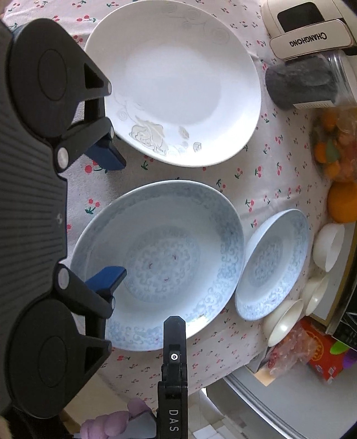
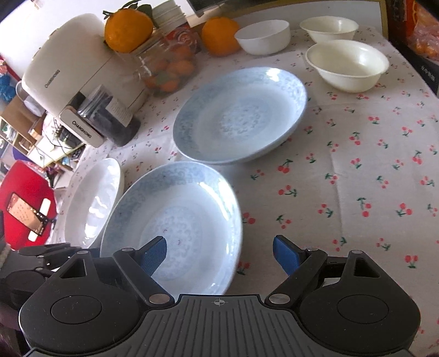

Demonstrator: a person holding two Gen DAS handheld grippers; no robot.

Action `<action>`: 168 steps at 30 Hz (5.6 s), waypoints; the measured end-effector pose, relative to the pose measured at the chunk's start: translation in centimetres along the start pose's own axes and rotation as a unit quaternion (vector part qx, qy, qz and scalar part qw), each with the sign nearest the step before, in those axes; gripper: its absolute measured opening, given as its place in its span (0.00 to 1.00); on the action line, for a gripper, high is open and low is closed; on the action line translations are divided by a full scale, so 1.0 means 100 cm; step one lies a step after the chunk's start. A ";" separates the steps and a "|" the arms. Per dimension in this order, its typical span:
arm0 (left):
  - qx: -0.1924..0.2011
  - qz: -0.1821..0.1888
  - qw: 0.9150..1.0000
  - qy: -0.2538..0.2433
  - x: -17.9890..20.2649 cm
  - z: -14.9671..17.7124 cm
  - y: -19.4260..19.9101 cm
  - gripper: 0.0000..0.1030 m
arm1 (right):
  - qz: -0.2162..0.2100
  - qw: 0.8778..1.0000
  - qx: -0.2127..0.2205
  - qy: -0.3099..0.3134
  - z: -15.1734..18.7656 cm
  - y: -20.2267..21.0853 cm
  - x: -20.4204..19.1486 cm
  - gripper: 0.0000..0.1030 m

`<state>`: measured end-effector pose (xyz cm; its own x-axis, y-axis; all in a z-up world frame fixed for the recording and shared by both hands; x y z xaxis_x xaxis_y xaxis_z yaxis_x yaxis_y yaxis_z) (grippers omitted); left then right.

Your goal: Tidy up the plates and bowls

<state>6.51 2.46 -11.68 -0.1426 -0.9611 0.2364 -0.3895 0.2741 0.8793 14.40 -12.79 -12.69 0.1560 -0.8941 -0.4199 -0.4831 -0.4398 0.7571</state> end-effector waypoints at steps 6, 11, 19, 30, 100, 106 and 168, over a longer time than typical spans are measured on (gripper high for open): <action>0.011 -0.002 1.000 -0.010 -0.001 0.000 0.001 0.56 | -0.002 1.000 0.001 0.004 0.002 -0.008 -0.003 0.83; 0.015 -0.001 1.000 -0.009 -0.005 -0.002 0.001 0.47 | -0.006 1.000 0.012 0.017 0.001 -0.008 -0.009 0.75; 0.017 0.003 1.000 -0.016 -0.005 -0.002 0.002 0.30 | 0.006 0.999 0.021 0.029 0.001 -0.009 -0.010 0.47; 0.013 0.007 1.000 -0.017 -0.007 -0.004 0.006 0.18 | 0.027 0.999 0.022 0.006 0.001 -0.004 0.003 0.20; 0.125 -0.064 0.990 -0.034 0.018 -0.125 -0.035 0.18 | 0.078 0.987 0.105 -0.092 -0.119 -0.018 0.060 0.19; 0.127 -0.073 0.988 -0.041 0.022 -0.128 -0.042 0.18 | 0.090 0.985 0.110 -0.098 -0.120 -0.019 0.065 0.19; 0.118 -0.107 0.985 -0.073 0.014 -0.119 -0.025 0.87 | 0.169 0.980 0.091 0.059 -0.109 -0.004 0.021 0.72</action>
<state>18.07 0.09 -8.64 -0.1569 -0.9874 -0.0205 -0.6226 0.0828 0.7782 24.31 -15.41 -8.43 0.0538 -0.9944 -0.0908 -0.6690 -0.1034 0.7360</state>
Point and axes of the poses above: each gripper's, at about its wrist camera, not at the fingertips, and y roughly against the way its jaws point, x to its right, z to its underside, the point moved 7 cm from there along -y, roughly the way its jaws point, and after that the axes turned 2 degrees about y, right-handed, at the moved point
